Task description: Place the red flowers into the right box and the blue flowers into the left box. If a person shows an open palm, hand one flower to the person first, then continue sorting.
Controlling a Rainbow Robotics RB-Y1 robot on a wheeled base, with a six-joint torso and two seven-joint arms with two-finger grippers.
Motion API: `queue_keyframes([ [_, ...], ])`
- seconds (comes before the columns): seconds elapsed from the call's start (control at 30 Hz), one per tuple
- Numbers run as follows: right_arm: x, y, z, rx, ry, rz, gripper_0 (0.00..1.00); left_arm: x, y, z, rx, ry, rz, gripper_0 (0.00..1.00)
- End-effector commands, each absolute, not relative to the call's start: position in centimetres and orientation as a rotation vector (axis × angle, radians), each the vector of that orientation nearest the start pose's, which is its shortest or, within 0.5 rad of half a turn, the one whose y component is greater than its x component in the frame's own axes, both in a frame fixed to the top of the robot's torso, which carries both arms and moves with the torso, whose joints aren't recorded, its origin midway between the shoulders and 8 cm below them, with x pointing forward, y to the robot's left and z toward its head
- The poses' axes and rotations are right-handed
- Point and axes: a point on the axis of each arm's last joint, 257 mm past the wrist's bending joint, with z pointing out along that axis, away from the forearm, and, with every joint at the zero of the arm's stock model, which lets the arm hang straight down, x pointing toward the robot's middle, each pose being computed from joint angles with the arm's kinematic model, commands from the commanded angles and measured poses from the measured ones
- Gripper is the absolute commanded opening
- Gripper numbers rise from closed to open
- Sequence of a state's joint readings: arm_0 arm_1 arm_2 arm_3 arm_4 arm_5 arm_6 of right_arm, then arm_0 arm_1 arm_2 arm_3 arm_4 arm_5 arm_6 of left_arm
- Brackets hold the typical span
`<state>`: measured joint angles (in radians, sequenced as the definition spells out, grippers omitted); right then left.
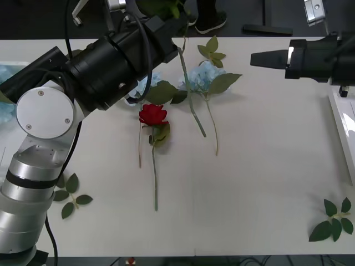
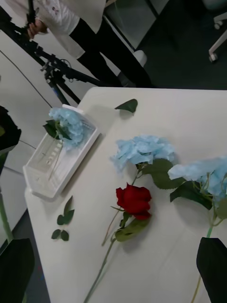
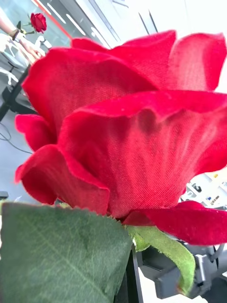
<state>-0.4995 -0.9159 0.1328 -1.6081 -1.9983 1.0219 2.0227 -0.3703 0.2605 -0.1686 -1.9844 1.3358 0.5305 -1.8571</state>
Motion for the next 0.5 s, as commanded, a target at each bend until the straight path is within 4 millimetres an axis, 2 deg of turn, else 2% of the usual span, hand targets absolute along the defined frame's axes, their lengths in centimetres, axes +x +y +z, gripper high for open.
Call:
queue_keyframes([
  [0.03, 46.4, -15.4, -3.5, -0.671, 1.771, 1.178, 1.00, 47.3, -0.4, 7.6, 0.361, 1.256, -1.101, 0.00],
  [0.27, 43.5, -16.2, -5.4, -0.778, 1.700, 1.186, 1.00, 47.0, -1.0, 7.5, 0.368, 1.259, -1.113, 0.00],
  [0.5, 40.2, -15.9, -5.8, -0.837, 1.626, 1.275, 1.00, 46.9, -1.1, 7.5, 0.369, 1.259, -1.119, 0.00],
])
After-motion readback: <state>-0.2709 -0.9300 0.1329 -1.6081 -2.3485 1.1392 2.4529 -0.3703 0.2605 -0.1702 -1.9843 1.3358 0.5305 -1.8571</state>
